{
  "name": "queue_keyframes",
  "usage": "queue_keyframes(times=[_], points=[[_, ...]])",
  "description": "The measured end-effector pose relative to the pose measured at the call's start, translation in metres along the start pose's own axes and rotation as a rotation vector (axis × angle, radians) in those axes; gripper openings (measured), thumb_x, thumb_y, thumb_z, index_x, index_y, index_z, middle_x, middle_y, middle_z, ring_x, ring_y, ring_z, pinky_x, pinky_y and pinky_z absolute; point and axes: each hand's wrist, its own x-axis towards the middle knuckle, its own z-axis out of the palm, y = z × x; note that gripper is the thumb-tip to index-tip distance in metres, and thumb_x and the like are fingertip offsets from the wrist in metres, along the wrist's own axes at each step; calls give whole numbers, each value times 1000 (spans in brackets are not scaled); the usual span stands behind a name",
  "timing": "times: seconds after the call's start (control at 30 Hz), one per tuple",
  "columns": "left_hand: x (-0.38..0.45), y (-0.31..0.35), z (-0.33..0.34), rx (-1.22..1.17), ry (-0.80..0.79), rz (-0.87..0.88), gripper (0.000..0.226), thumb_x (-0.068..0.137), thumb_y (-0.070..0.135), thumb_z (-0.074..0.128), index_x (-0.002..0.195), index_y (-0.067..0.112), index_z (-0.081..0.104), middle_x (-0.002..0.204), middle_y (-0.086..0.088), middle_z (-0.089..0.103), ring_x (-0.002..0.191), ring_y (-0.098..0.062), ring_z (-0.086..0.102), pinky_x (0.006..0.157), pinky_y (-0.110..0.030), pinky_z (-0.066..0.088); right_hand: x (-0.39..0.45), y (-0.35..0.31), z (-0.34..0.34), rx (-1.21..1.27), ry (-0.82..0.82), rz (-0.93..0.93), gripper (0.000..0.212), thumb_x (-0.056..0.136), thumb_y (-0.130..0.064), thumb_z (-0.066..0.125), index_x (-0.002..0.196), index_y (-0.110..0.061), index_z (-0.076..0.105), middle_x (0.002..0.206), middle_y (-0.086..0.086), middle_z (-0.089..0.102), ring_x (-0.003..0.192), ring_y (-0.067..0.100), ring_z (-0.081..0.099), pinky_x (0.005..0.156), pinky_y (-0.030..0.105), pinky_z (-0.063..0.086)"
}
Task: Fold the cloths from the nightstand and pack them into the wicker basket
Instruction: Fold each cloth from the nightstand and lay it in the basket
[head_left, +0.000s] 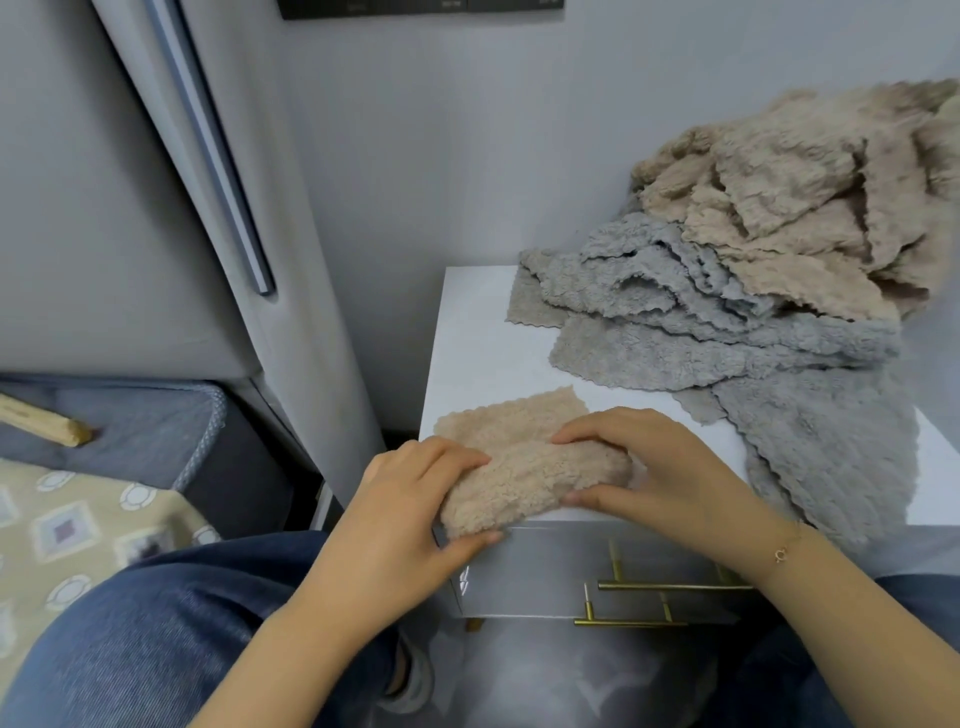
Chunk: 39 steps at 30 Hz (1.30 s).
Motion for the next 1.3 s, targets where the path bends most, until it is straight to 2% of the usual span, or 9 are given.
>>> queue_keyframes(times=[0.17, 0.33, 0.47, 0.57, 0.67, 0.77, 1.03, 1.17, 1.3], points=[[9, 1, -15, -189, -81, -115, 43, 72, 61, 62, 106, 36, 62, 101, 23, 57, 99, 1, 54, 86, -21, 44, 8, -8, -7, 183, -36, 95, 32, 68, -53, 71, 94, -35, 66, 97, -26, 66, 96, -3, 61, 79, 19, 48], [28, -9, -29, -404, -161, -314, 36, 67, 64, 73, 84, 33, 70, 95, 9, 55, 89, -2, 53, 77, -13, 39, 25, -6, 1, 228, 13, 167, 33, 80, -54, 62, 90, -23, 69, 90, -7, 66, 86, 14, 62, 79, 30, 48], [42, -11, -35, -489, -233, -444, 41, 74, 60, 73, 92, 24, 69, 94, -2, 69, 84, -14, 65, 78, -35, 52, 37, 0, 8, 154, 84, 217, 43, 84, -62, 51, 77, -21, 62, 73, -5, 55, 69, 11, 53, 64, 26, 42], [50, -16, -35, -442, -211, -481, 35, 78, 56, 69, 101, 30, 63, 95, 6, 71, 84, -7, 66, 79, -30, 56, 46, 2, 10, 134, 99, 284, 42, 87, -62, 49, 77, -24, 61, 55, -4, 48, 48, 7, 43, 50, 17, 32], [57, -22, -36, -361, -233, -510, 48, 76, 64, 63, 105, 26, 65, 97, 8, 71, 88, -7, 66, 84, -34, 56, 57, 7, 16, -17, 165, 240, 45, 93, -57, 47, 61, -25, 46, 56, -7, 44, 60, 10, 44, 59, 26, 34], [60, -25, -37, -350, -274, -537, 75, 69, 76, 61, 104, 10, 69, 102, -9, 71, 92, -22, 66, 86, -45, 54, 65, 16, 20, -141, 194, 202, 59, 90, -63, 37, 58, -14, 41, 63, 0, 47, 72, 18, 46, 67, 37, 40], [59, -12, -42, -472, -312, -499, 23, 79, 41, 73, 97, 29, 68, 109, -13, 64, 82, -17, 58, 65, -7, 42, 68, 21, 21, -175, 186, 180, 56, 93, -55, 45, 58, -12, 45, 65, 3, 49, 71, 19, 47, 68, 38, 41], [53, -14, -36, -543, -245, -558, 33, 73, 44, 77, 103, 34, 66, 100, 11, 70, 87, 1, 63, 73, -10, 50, 63, 19, 14, -151, 130, 178, 57, 92, -63, 37, 64, -15, 50, 66, -2, 49, 71, 16, 48, 66, 35, 41], [52, -11, -33, -655, -180, -605, 32, 74, 32, 81, 101, 26, 65, 96, 12, 72, 87, -3, 68, 79, -23, 57, 55, 12, 8, -42, 138, 226, 38, 92, -58, 45, 81, -25, 61, 77, -11, 57, 80, 8, 53, 72, 31, 45]])
